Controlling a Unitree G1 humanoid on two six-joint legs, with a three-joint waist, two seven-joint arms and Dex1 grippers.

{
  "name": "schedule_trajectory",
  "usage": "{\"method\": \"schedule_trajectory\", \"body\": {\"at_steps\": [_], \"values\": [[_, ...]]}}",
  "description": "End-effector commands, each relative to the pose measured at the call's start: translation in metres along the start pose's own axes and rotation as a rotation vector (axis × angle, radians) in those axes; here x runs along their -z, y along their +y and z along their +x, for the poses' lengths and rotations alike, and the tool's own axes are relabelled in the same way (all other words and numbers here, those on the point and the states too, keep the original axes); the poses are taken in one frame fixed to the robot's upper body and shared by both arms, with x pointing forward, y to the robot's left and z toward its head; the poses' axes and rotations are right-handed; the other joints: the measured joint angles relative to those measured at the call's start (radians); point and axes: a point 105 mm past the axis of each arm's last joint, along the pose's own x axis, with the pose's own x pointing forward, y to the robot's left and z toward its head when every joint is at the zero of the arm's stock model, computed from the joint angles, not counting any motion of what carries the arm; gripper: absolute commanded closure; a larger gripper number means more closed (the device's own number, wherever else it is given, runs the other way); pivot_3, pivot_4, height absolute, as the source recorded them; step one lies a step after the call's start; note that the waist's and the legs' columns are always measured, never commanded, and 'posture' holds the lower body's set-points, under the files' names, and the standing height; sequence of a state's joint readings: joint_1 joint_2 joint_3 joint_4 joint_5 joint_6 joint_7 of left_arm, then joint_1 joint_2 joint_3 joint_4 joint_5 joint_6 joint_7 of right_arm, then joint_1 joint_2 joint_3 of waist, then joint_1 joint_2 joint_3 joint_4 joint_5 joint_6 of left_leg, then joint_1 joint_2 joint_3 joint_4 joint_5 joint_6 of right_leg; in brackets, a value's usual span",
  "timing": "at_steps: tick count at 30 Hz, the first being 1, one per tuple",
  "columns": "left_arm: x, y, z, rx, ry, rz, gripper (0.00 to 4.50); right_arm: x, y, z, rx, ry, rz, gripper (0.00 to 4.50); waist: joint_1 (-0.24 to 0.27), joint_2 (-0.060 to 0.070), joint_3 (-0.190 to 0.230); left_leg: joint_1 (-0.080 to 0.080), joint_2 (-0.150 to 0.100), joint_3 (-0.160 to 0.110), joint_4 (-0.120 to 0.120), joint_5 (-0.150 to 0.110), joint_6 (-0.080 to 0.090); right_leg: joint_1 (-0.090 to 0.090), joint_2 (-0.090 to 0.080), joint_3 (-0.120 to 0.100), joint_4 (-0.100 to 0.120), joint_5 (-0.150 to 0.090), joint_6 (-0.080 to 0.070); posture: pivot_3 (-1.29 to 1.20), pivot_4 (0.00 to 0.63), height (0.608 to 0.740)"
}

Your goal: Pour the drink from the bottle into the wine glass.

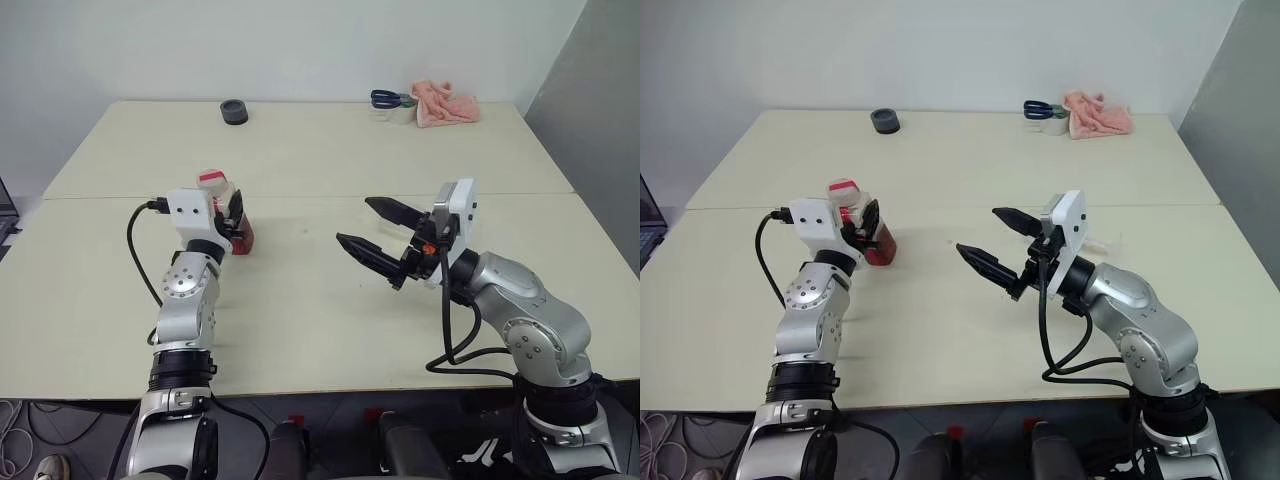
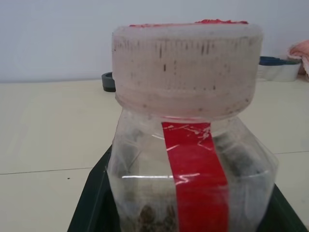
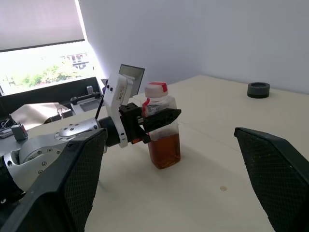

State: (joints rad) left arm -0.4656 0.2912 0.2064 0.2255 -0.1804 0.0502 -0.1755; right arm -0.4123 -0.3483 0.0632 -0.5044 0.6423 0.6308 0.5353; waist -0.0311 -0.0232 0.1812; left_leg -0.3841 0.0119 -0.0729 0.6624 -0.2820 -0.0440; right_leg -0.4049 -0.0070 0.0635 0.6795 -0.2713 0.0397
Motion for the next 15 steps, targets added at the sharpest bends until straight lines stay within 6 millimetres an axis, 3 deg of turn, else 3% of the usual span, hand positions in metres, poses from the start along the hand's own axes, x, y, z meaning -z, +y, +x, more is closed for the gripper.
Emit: {"method": "schedule_trajectory", "body": {"at_steps": [1,4,7,10,15], "values": [[-0.012,-0.007,-0.001,0.033,-0.031,0.019,2.78,-0.011,-0.004,0.004,0.041,-0.03,-0.086,0.0,0.0,0.0,0.0,0.0,0.0,0.0,0.0,0.0,0.0,0.0,0.0,0.0,0.0,0.0,0.0,0.0,0.15,0.74],[-0.026,-0.03,0.004,0.148,-0.051,0.022,2.78,-0.017,-0.011,0.014,0.067,-0.045,-0.105,0.0,0.0,0.0,0.0,0.0,0.0,0.0,0.0,0.0,0.0,0.0,0.0,0.0,0.0,0.0,0.0,0.0,0.15,0.74],[-0.047,-0.075,0.005,0.389,-0.083,0.023,2.78,-0.025,-0.014,0.031,0.053,-0.061,-0.114,0.0,0.0,0.0,0.0,0.0,-0.001,0.001,0.0,0.002,-0.003,0.0,0.0,-0.002,0.001,0.0,0.0,0.0,0.15,0.74],[-0.062,-0.113,-0.006,0.626,-0.1,0.015,2.78,-0.025,-0.015,0.043,0.031,-0.052,-0.112,0.0,0.002,0.0,0.0,-0.002,0.0,-0.001,0.0,0.003,-0.005,0.0,0.0,-0.005,0.0,0.0,0.0,0.0,0.15,0.74],[-0.068,-0.142,-0.022,0.824,-0.107,0.057,2.78,-0.024,-0.015,0.051,0.019,-0.051,-0.076,0.0,-0.004,0.0,0.0,-0.003,0.0,0.0,-0.001,0.003,-0.005,-0.001,0.0,-0.003,0.0,0.0,-0.001,0.0,0.15,0.74]]}}
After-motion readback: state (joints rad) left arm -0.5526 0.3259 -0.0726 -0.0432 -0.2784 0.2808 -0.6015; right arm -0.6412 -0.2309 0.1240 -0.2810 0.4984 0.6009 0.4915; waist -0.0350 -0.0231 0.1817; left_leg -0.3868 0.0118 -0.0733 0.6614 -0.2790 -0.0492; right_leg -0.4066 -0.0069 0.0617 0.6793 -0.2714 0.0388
